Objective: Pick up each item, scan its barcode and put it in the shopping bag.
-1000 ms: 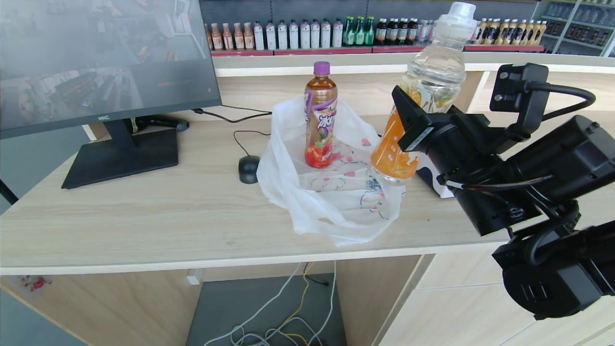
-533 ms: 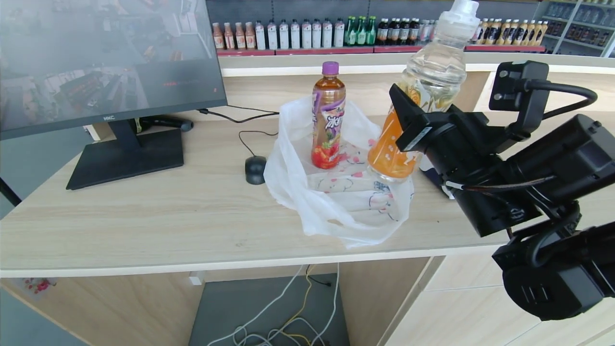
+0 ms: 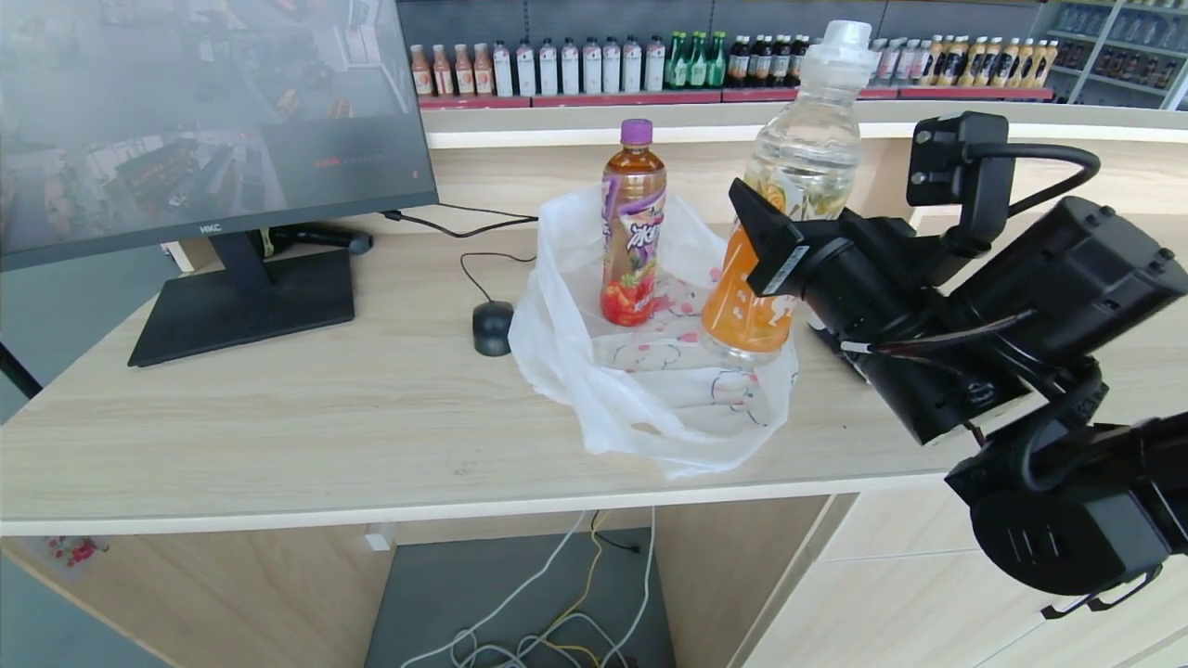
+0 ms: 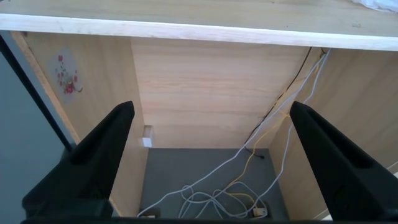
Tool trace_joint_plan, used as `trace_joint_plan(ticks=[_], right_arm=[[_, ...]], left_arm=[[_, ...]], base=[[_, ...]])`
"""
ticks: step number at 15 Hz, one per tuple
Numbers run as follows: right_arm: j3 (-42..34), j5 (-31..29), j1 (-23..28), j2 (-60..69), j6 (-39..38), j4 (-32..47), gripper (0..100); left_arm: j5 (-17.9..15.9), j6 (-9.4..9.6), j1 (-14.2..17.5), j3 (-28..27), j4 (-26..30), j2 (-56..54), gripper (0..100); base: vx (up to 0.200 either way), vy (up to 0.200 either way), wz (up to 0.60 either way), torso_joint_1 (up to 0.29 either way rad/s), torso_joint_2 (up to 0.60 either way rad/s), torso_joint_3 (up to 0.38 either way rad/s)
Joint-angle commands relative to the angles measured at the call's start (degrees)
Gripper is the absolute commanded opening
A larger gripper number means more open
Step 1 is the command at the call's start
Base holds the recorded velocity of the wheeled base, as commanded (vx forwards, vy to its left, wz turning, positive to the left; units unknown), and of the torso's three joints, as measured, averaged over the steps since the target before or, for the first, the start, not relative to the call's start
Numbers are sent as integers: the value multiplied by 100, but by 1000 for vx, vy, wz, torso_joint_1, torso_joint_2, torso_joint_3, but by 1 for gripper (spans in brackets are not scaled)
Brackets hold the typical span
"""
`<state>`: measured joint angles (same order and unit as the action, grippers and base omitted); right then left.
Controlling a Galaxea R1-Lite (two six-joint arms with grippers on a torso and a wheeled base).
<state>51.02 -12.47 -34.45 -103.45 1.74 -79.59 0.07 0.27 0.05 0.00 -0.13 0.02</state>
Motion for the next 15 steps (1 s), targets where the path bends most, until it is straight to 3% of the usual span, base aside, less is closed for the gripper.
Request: trace_joint_plan(ticks=[1,8,15], right_arm=[[383,8,61,-96,-104,357,0],[1859,263,413,-800,-95,1367,0],[2088,641,703,-1406,-60,1359,0]], left_arm=[[1,0,4,0,-4,-2,100],[1,0,4,0,-4,-2,100],[1,0,4,0,-4,-2,100]], base=[[0,0,0,0,0,0],[0,0,0,0,0,0],[0,0,0,0,0,0]])
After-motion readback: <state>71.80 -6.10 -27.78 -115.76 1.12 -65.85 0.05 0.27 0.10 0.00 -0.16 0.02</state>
